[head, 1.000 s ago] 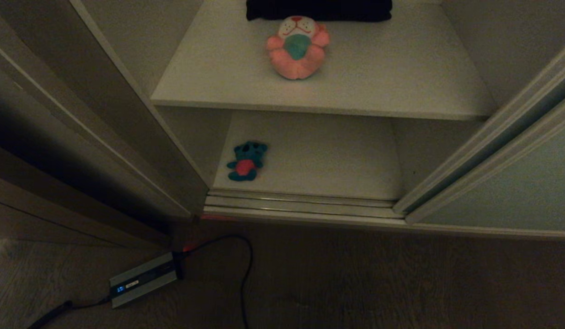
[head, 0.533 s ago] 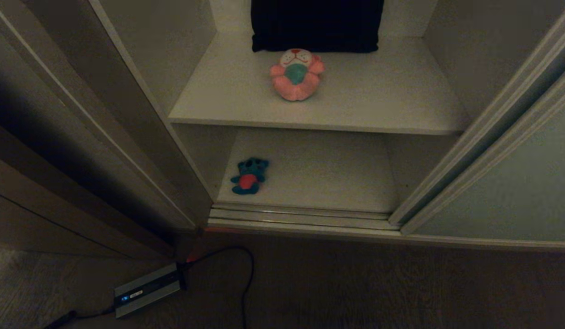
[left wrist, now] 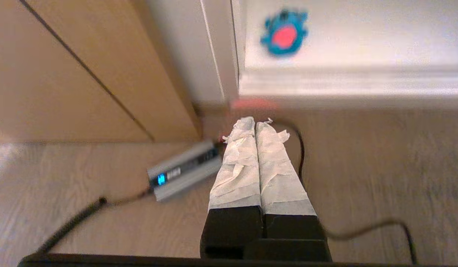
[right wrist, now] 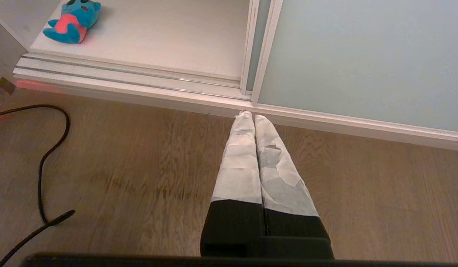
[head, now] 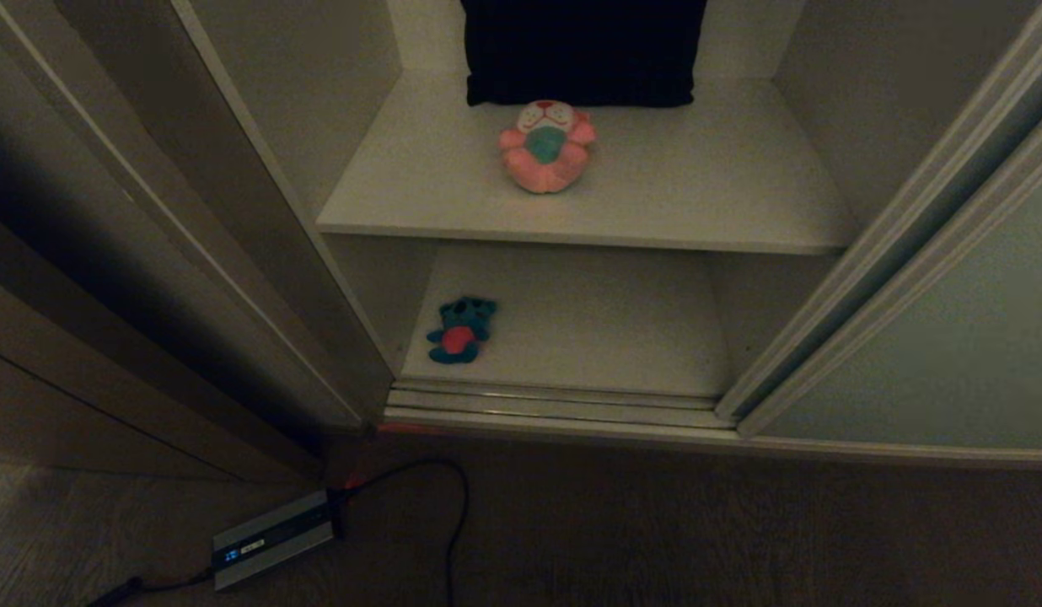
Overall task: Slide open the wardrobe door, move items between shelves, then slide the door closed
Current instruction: Place the pink doll on the lower shelf
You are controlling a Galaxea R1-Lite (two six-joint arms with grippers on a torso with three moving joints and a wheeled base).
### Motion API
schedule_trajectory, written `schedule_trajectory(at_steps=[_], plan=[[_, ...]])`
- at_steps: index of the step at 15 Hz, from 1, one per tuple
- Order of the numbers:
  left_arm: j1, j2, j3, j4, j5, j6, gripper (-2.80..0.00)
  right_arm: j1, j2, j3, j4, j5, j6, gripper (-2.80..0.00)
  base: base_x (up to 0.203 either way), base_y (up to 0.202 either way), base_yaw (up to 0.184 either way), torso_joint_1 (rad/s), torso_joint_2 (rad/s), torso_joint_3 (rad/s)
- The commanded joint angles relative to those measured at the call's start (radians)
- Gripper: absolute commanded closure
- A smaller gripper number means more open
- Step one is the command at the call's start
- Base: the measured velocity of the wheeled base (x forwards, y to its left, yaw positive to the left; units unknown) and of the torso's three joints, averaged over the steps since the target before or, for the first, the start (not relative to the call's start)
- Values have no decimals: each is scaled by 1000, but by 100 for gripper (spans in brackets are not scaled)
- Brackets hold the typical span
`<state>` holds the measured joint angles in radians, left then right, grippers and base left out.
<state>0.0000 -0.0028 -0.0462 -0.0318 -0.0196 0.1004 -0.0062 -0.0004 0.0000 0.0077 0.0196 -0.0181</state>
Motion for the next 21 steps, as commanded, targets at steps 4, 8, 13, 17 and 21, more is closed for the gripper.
schedule_trajectory(at_steps=[4, 8, 13, 17, 21], plan=[[0, 176, -394, 69, -67, -8, 0, 0, -1, 5, 0, 0, 0, 0, 0, 0, 0, 0, 0, 0], [0, 562, -582, 27, -207, -54, 0, 0, -1, 5, 0, 0, 0, 0, 0, 0, 0, 0, 0, 0], [-62, 1119, -924, -87, -356, -134, 0, 0, -1, 5, 0, 0, 0, 0, 0, 0, 0, 0, 0, 0], [-155, 1488, -1320, -110, -373, -248, 0, 0, -1, 5, 0, 0, 0, 0, 0, 0, 0, 0, 0, 0], [-284, 1800, -1631, -93, -246, -354, 0, 0, -1, 5, 0, 0, 0, 0, 0, 0, 0, 0, 0, 0]])
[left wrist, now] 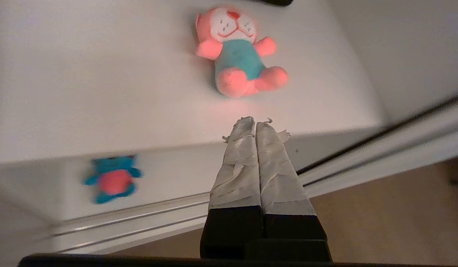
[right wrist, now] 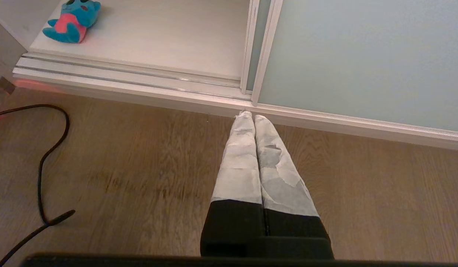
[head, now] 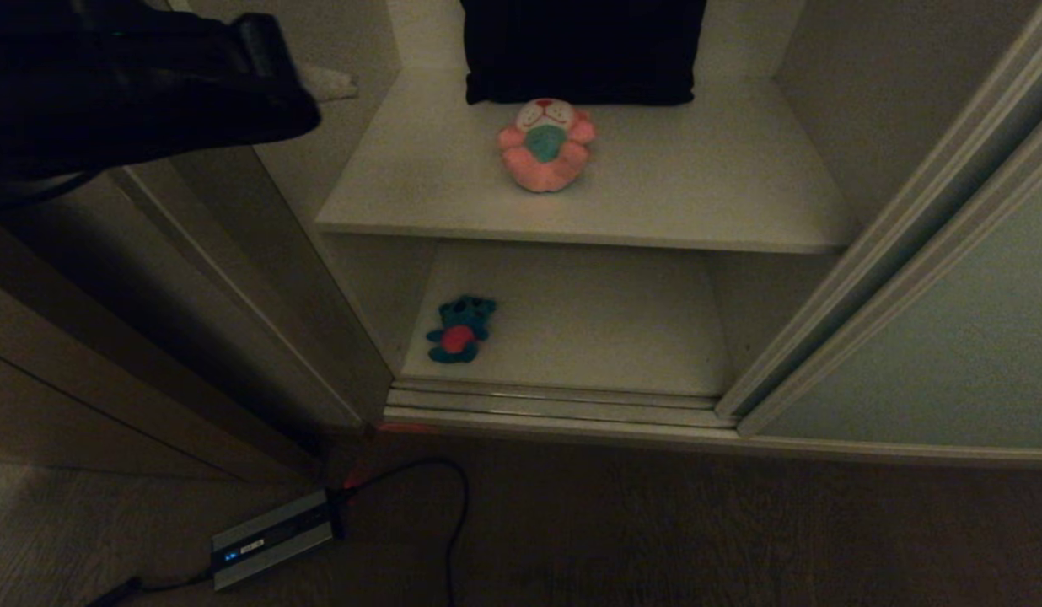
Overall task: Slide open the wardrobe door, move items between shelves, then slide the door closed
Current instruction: Place the pink doll on the lower shelf
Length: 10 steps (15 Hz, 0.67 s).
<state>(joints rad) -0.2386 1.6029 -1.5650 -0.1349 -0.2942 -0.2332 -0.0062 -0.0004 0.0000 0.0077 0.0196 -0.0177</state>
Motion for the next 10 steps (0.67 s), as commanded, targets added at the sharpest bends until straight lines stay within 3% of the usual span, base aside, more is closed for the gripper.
schedule_trajectory(at_steps=[1, 5, 6, 10], plan=[[-72, 243, -166, 34, 56, -49, 0, 0, -1, 5, 0, 0, -1, 0, 0, 0, 0, 0, 0, 0], [-125, 382, -304, 114, 133, -168, 0, 0, -1, 5, 1, 0, -1, 0, 0, 0, 0, 0, 0, 0], [-134, 413, -342, 116, 158, -174, -280, 0, -1, 5, 0, 0, -1, 0, 0, 0, 0, 0, 0, 0], [-160, 454, -377, 86, 194, -178, -280, 0, -1, 5, 0, 0, -1, 0, 0, 0, 0, 0, 0, 0]])
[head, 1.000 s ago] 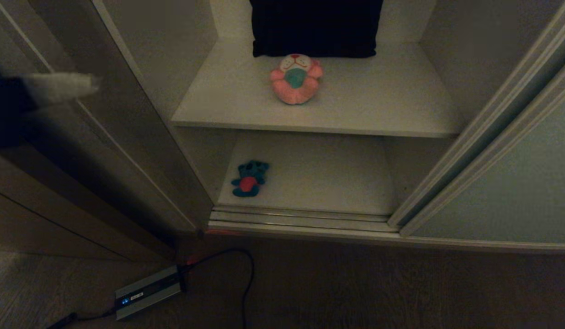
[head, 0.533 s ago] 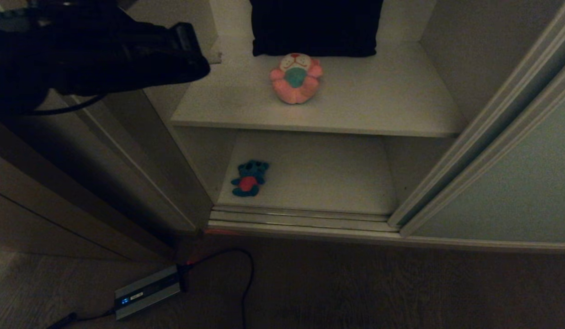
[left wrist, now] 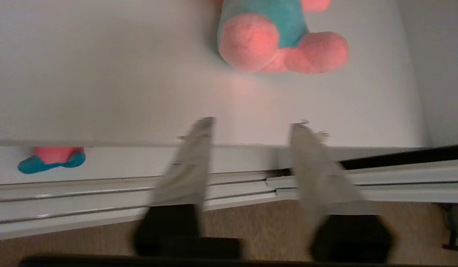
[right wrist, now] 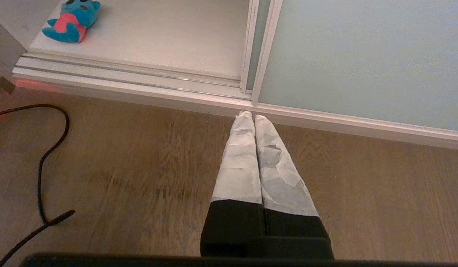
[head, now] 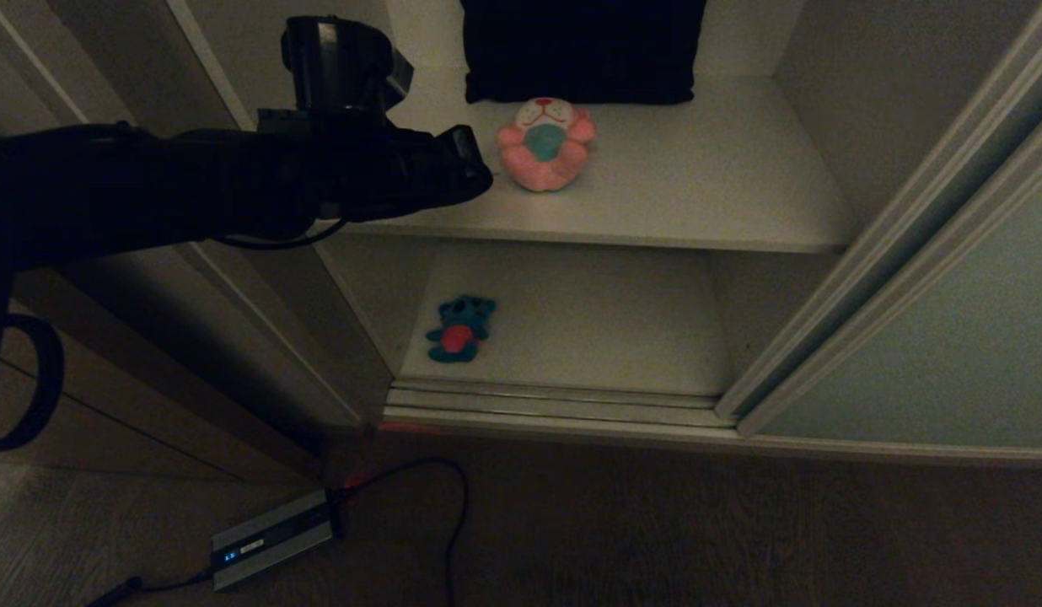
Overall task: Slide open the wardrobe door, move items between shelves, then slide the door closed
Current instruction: Place the pink doll on the lower shelf
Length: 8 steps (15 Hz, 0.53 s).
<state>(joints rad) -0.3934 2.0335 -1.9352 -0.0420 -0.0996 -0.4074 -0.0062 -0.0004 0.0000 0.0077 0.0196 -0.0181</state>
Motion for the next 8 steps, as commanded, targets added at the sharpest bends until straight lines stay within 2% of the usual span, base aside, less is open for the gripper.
schedule_trajectory(at_steps=[1, 8], plan=[[-8, 25, -7, -15, 0, -5, -280, 0, -1, 5, 0, 0, 0, 0, 0, 0, 0, 0, 0, 0], [-55, 40, 3, -44, 27, -4, -280, 0, -1, 5, 0, 0, 0, 0, 0, 0, 0, 0, 0, 0]])
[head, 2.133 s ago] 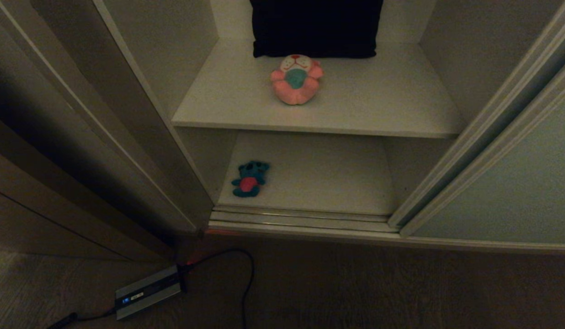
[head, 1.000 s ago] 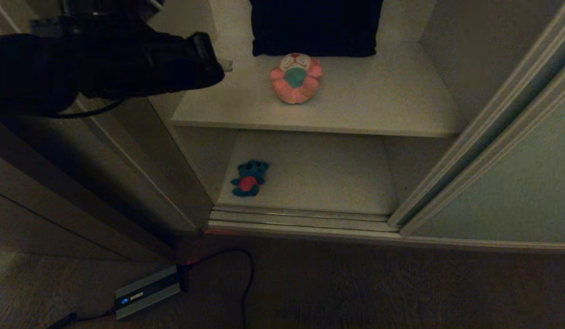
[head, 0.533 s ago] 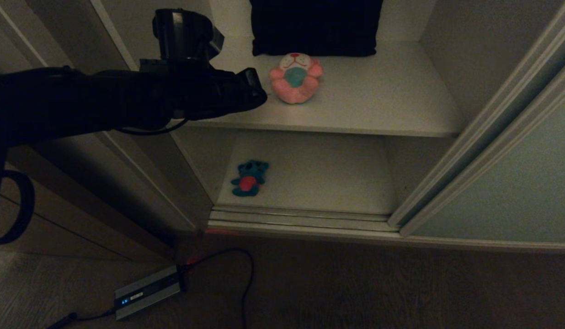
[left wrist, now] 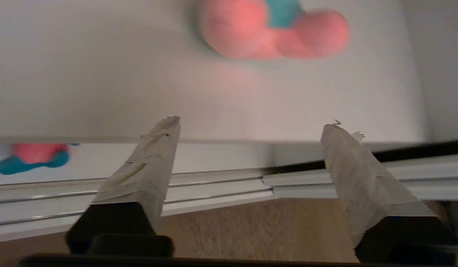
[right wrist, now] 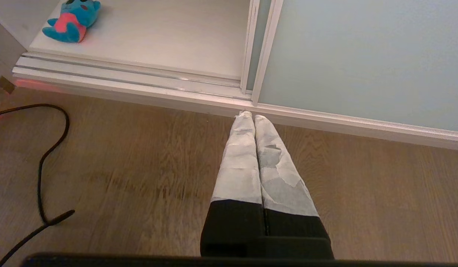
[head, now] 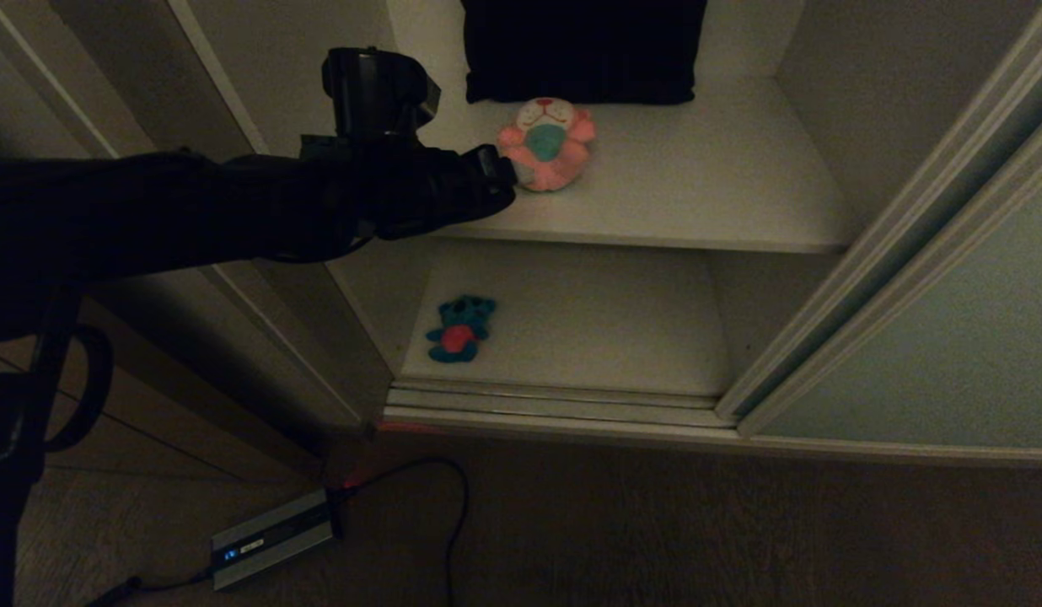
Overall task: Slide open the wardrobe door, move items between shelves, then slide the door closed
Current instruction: Place the pink doll on the lower shelf
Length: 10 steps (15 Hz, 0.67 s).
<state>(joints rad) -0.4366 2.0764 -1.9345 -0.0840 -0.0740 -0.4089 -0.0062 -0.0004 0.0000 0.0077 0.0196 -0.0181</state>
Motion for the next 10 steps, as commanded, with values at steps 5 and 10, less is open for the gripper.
schedule_trajectory(at_steps=[5, 10], plan=[[-27, -1, 3, -2, 2, -1, -280, 0, -1, 5, 0, 0, 0, 0, 25, 0, 0, 1, 0, 0], [-39, 4, 6, -2, 36, -1, -280, 0, -1, 5, 0, 0, 0, 0, 194, 0, 1, 7, 1, 1]])
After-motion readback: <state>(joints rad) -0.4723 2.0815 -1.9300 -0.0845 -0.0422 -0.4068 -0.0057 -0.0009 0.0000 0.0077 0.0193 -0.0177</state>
